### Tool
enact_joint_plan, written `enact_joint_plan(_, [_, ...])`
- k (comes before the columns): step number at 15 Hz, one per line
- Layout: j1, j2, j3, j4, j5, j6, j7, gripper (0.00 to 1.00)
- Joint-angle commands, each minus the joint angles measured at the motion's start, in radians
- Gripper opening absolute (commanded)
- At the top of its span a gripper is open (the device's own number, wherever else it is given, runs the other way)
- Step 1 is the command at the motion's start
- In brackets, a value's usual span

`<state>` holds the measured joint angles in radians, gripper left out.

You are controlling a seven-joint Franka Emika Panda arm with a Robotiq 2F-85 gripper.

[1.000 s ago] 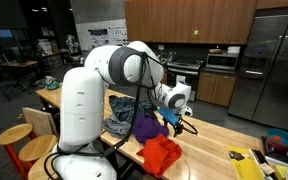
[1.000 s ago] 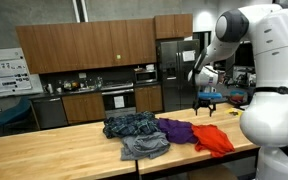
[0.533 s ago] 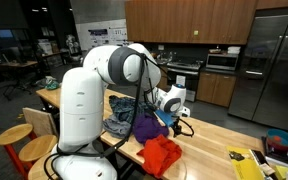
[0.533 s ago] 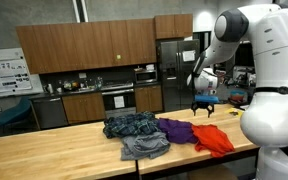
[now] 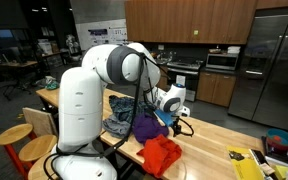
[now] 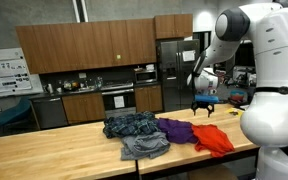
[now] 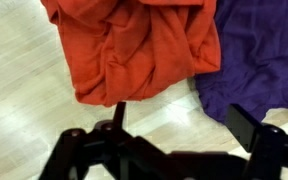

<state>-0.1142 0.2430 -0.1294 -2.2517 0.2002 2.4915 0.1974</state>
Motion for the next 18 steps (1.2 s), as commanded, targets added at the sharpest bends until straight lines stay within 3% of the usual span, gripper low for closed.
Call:
enact_joint_plan(1, [-0.003,0.0,0.002,0.001,-0.002,-0.002,0.001,1.0])
enact_joint_plan(15, [-0.003,-0.001,0.002,0.0,-0.002,-0.002,0.001,1.0])
enact_joint_plan(18, [0.018,0.03,-0.006,-0.023,-0.067,0.095,0.009,1.0])
